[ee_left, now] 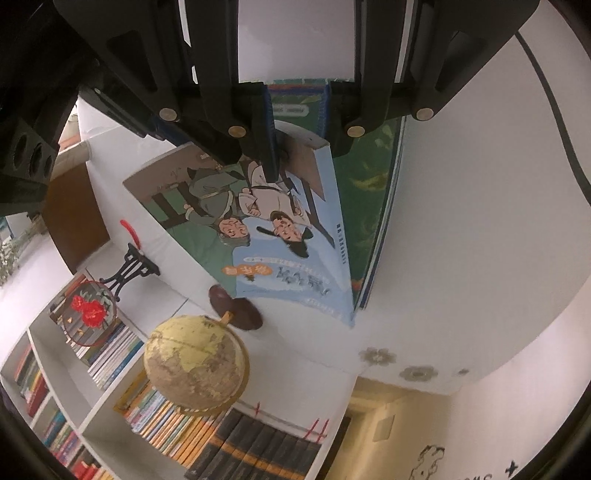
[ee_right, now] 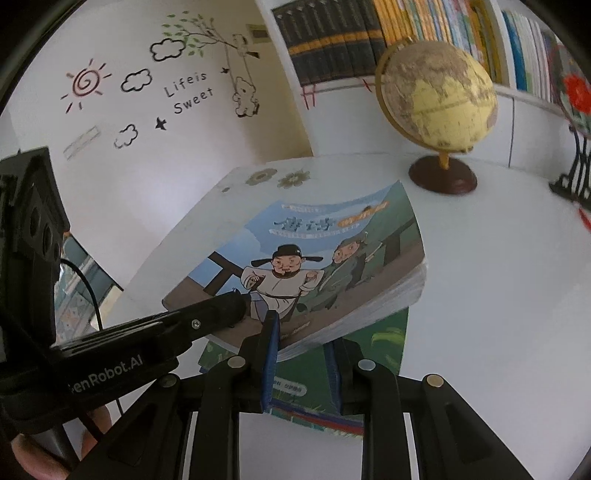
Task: Organize books
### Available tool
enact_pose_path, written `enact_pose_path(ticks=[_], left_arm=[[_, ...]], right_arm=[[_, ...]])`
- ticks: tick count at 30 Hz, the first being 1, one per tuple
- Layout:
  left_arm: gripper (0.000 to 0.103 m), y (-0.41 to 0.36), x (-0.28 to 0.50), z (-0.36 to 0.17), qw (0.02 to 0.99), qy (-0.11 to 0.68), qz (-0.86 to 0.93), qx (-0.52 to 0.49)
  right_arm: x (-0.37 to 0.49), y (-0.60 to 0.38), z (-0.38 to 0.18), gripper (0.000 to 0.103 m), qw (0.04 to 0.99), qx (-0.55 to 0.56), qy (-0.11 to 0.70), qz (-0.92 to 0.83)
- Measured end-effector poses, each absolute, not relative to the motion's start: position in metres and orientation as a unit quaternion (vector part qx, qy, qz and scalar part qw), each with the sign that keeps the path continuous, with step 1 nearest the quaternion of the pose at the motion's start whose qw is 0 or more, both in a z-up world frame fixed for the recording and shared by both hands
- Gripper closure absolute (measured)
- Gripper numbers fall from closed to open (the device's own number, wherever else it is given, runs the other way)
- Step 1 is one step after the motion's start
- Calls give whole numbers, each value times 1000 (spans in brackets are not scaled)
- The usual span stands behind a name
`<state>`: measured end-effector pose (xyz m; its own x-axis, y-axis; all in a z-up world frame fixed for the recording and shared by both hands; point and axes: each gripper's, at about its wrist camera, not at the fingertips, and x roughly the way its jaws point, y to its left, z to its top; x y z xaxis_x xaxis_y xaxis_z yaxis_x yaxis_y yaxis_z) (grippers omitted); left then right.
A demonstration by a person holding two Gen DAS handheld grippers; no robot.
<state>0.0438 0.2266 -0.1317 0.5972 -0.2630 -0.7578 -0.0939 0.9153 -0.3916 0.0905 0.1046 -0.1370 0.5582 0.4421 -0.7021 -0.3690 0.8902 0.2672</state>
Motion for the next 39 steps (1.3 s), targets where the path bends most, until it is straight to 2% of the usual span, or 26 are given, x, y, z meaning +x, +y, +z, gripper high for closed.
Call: enact_pose_path(ticks=[11,16,18,28,31,34,39], left_arm=[[80,243,45,-151,852,468,-37,-230],[81,251,45,-154,851,474,-17,-227],[82,254,47,-156,849,478,-14,-226],[79,280,53,-150,853,478,12,-209],[79,287,64,-143,857,478,14,-194],[79,292,81,-139,858,479,16,-184],[79,295,113,-144,853,493,23,-168]], right_arm=[[87,108,-157,80,865,77,443,225],[92,105,-167,73,840,102,476,240],[91,106,-168,69,839,93,481,235],[74,91,-167,68,810,36,516,278],[67,63,-156,68,810,53,516,274],[82,37,-145,63,824,80,508,236],[137,15,-137,62,842,133,487,191]])
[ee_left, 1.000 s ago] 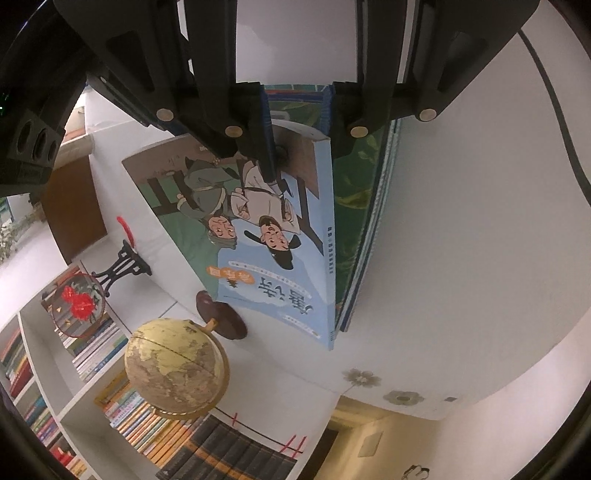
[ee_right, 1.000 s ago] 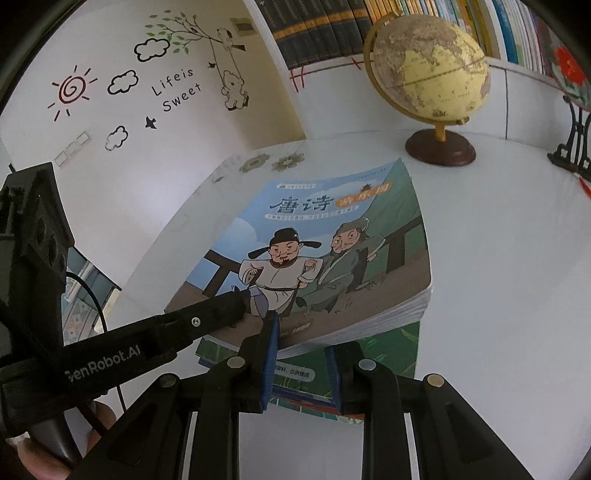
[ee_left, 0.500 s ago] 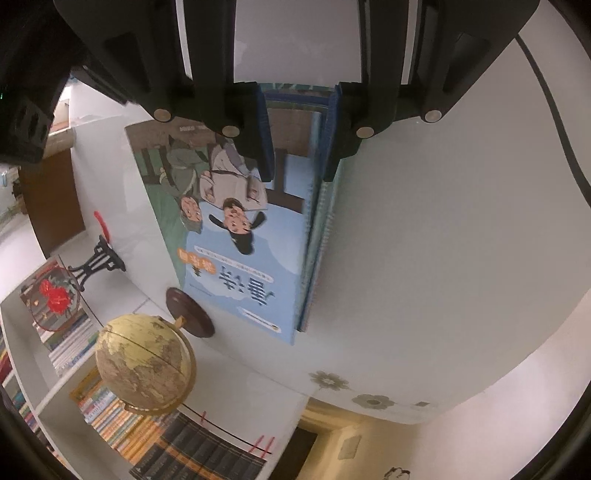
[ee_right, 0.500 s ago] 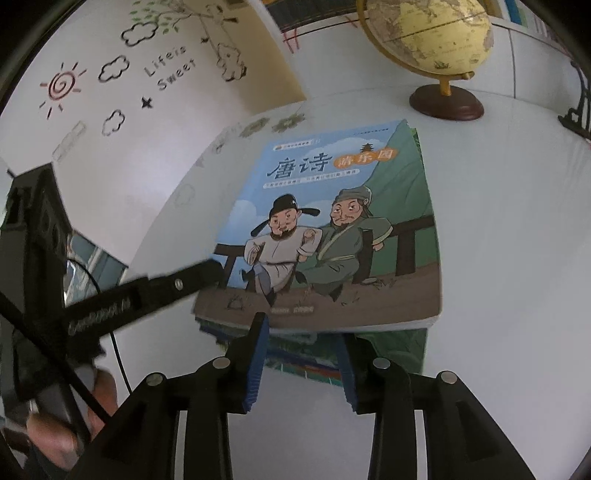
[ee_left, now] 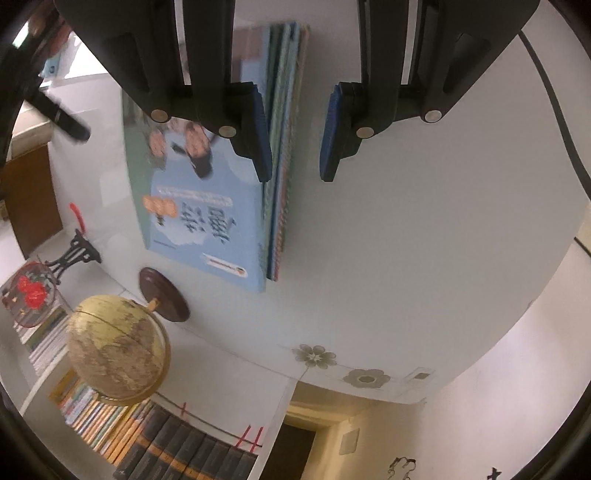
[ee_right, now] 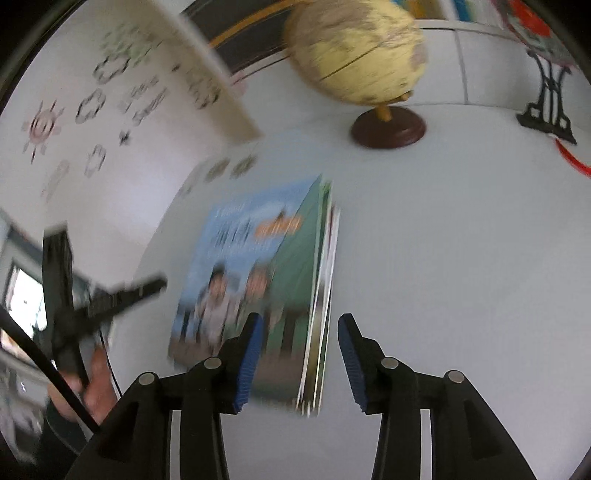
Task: Organize books
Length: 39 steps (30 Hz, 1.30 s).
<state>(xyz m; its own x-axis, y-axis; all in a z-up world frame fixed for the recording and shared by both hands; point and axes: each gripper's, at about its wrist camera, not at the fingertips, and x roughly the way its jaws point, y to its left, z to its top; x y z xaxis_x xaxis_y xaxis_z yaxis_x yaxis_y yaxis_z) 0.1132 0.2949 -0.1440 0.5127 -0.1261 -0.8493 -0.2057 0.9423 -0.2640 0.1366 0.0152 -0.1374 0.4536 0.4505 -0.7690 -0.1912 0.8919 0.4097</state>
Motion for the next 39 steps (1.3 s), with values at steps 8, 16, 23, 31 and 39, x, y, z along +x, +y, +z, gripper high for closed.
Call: enact_pose_path(ticks=[8,16,23,31,39], left_arm=[[79,310,148,-175,829,525,42,-188],[81,295,174,-191,824,545,25,-151],[98,282,189,-187,832,542,15,-119],[93,279,190,-185,835,543,26,-90],[78,258,128,-136,860,502,23,-86]], right_arm=[[210,10,-168,61,831,180,511,131],[240,21,-194,62,817,146,544,122],[240,21,-189,63,815,134,544,149],[238,19,-192,67,817,146,534,164],[195,13,-161,62,832,153,506,169]])
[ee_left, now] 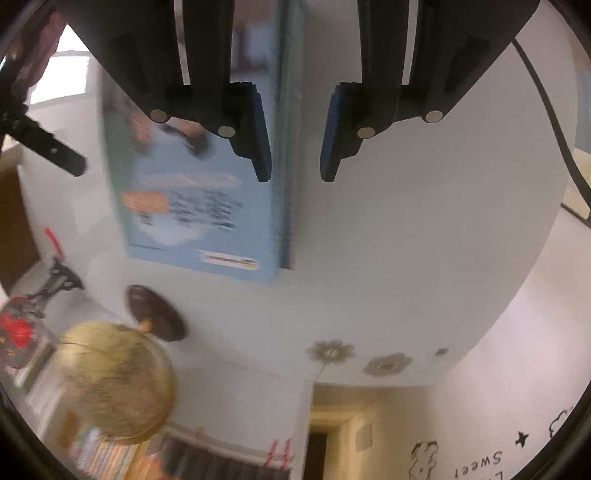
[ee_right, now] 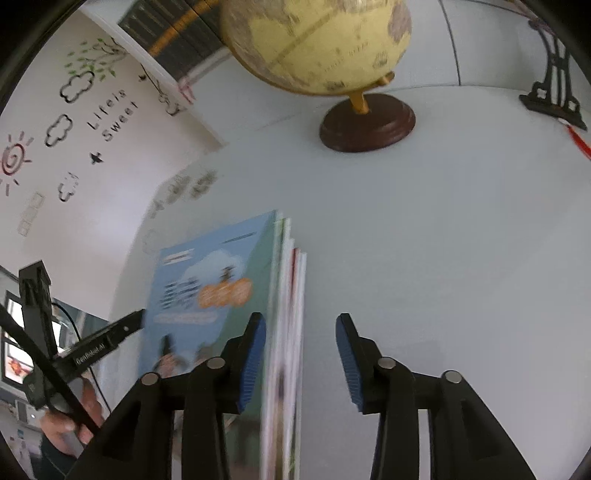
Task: Organize books
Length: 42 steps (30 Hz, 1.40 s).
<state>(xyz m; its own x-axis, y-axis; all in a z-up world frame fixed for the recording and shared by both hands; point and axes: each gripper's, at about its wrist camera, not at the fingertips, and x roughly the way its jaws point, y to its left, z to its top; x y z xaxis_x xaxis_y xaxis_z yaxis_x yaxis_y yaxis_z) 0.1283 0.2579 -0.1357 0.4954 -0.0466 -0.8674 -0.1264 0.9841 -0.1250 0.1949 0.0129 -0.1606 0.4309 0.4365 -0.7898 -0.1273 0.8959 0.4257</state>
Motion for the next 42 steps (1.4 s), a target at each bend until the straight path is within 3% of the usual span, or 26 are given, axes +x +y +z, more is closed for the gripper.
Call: enact_pose_path(ticks=[8,12,15,19,20,27,32,42], left_arm=[[78,206,66,-74,885,458,1,-82],[76,188,48,-52,892,444,-14,-82],[68,178,37,-38,898,431,-18,-83],[30,170,18,-21,914,399,-12,-76],[27,168,12,-16,919,387,-8,-73],[23,168,-8,-6,924,373,22,-77],[13,167,-18,-13,924,372,57,-67],[7,171,-29,-26,921,373,84,-79]], right_arm=[[115,25,-104,61,857,104,471,182],[85,31,-74,52,880,63,436,175],[67,35,-55,48,895,30,413,166],[50,33,-44,37,906,33,398,143],[45,29,-43,36,907,39,394,141],[27,32,-30,33,920,35,373,118],[23,39,-28,33,921,17,373,110],[21,42,-44,33,909,20,404,96]])
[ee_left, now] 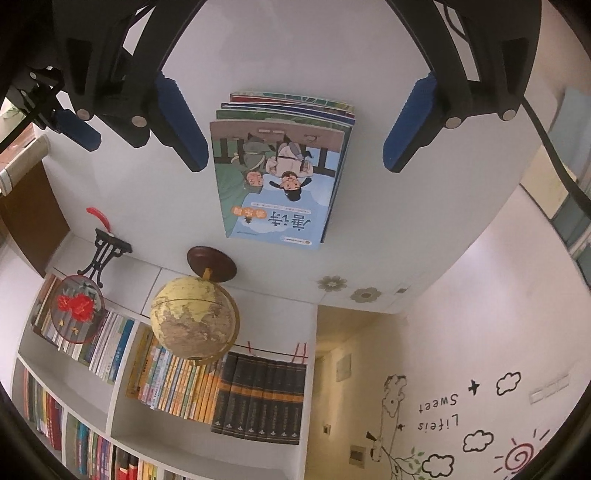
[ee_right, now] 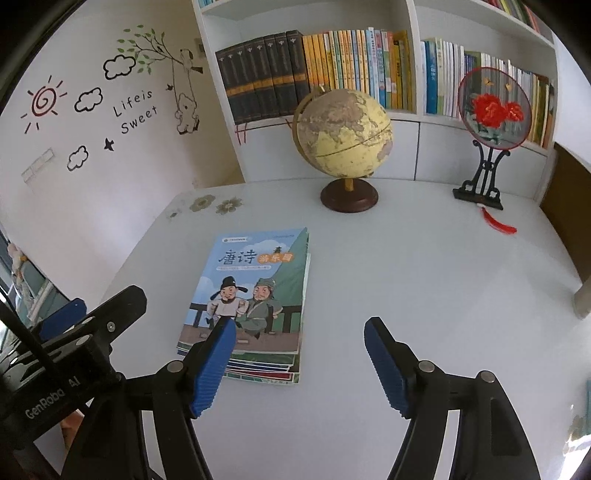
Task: Organize books
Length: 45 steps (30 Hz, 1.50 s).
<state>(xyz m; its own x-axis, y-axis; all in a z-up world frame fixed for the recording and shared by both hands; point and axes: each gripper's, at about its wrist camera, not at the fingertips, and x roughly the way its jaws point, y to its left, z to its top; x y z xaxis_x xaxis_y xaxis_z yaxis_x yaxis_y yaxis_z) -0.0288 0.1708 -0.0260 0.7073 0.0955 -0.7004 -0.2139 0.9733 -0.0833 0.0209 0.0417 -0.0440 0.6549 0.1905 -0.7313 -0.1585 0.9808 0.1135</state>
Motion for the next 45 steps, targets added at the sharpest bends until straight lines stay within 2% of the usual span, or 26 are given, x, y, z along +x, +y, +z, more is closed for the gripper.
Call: enact_pose_path(ticks=[7,45], left_arm=[[7,172,-33,-27,924,362,86,-91],[7,173,-18,-43,901,418,78,-88]], right_arm=[[20,43,-46,33,908,20,409,91],[30,43,-57,33,898,12,432,84]])
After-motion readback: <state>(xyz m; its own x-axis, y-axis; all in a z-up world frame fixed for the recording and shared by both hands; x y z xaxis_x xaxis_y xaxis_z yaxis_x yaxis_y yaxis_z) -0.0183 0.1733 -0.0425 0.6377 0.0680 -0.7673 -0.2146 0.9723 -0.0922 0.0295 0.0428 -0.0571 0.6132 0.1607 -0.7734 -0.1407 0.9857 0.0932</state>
